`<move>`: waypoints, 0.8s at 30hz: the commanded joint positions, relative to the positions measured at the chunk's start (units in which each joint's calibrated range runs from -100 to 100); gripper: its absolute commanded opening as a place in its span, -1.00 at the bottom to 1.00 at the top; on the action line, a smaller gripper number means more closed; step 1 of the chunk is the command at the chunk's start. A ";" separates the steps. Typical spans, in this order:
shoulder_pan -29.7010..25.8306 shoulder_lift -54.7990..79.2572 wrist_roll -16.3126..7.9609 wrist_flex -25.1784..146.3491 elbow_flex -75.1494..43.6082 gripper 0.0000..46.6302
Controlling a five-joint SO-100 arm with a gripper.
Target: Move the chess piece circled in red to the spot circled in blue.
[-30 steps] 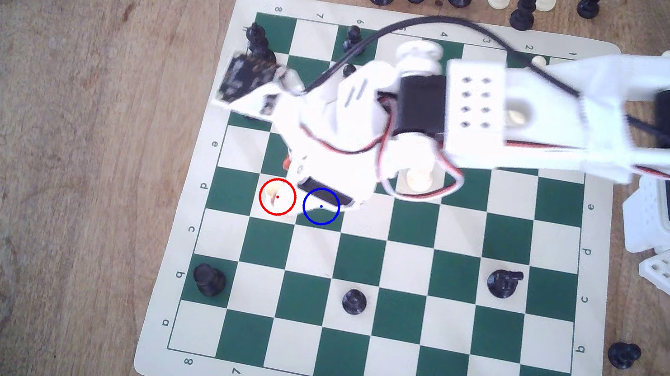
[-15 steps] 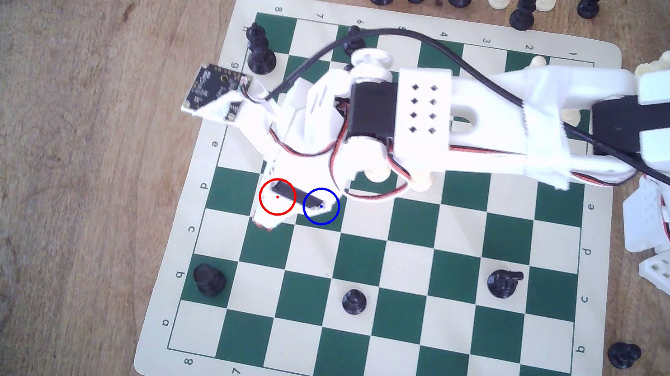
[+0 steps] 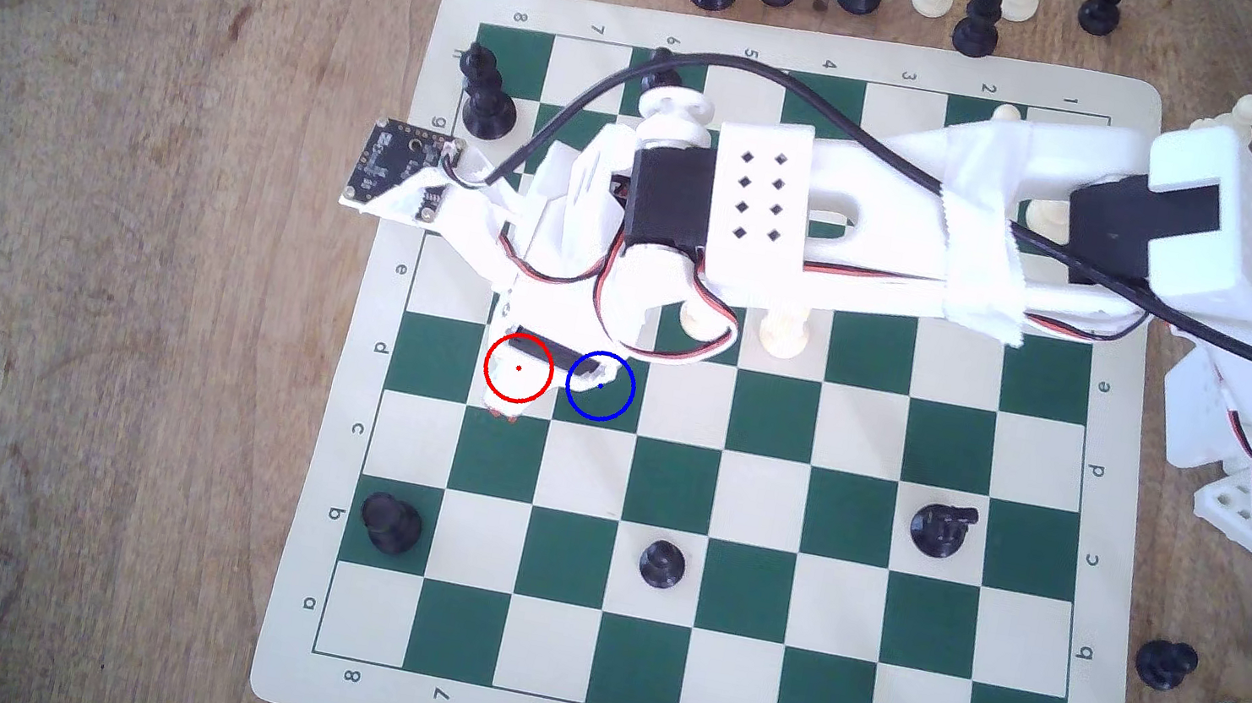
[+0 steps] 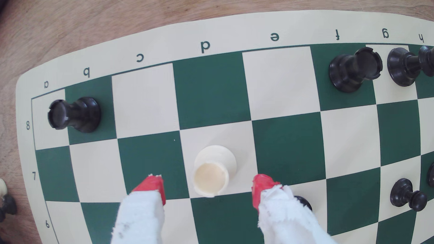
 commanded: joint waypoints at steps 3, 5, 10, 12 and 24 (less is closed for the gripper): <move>0.72 -1.27 0.44 -1.23 -6.20 -0.14; 0.72 -0.42 0.39 -1.56 -7.47 -0.14; 0.25 1.70 0.15 -1.56 -10.55 -0.16; 0.25 2.38 0.15 -1.40 -11.37 -0.17; -0.22 5.27 -0.05 2.86 -15.99 -0.25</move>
